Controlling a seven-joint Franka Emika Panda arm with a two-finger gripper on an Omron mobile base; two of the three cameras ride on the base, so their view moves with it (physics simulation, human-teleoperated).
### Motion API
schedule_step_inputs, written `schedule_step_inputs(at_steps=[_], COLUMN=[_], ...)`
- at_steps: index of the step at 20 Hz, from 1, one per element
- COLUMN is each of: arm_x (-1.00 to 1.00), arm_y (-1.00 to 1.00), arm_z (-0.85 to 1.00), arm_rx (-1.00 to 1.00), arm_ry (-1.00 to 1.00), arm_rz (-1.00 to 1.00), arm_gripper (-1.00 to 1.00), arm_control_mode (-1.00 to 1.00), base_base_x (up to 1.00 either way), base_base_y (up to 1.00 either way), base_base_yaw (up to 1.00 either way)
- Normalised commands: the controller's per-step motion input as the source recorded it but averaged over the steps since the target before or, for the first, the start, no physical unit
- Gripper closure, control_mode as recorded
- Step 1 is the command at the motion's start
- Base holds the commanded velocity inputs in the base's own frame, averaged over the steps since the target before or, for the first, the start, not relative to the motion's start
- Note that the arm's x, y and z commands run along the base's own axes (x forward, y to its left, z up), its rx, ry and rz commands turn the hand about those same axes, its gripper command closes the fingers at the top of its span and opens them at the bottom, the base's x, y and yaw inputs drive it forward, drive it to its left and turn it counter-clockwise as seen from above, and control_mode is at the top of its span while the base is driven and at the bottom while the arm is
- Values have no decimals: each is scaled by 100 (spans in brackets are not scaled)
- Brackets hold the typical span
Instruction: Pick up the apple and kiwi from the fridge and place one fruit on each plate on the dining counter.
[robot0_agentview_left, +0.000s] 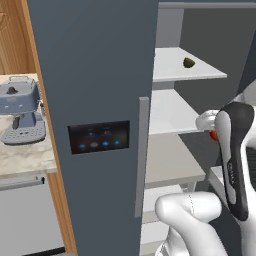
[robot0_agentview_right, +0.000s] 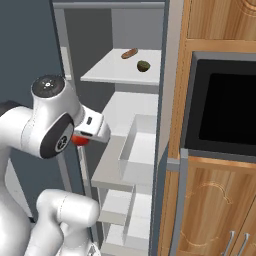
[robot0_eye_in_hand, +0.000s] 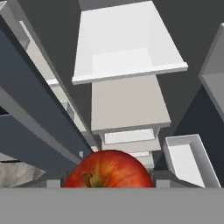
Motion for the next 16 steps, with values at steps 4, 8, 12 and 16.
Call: schedule_step_inputs(at_steps=[4,8,12,16], arm_x=[-61,-44,0,0], arm_y=[14,14,0,0], arm_z=[-4,0,0,0], arm_rx=[-7,-6,0,0], arm_ry=[-18,-11,0,0], arm_rz=[5,12,0,0], arm_gripper=[100,100,100,100], arm_control_mode=[-100,100,100,100], base_base_x=[0,-43,-75,-74], base_base_y=[0,14,20,21], base_base_yaw=[0,17,47,50])
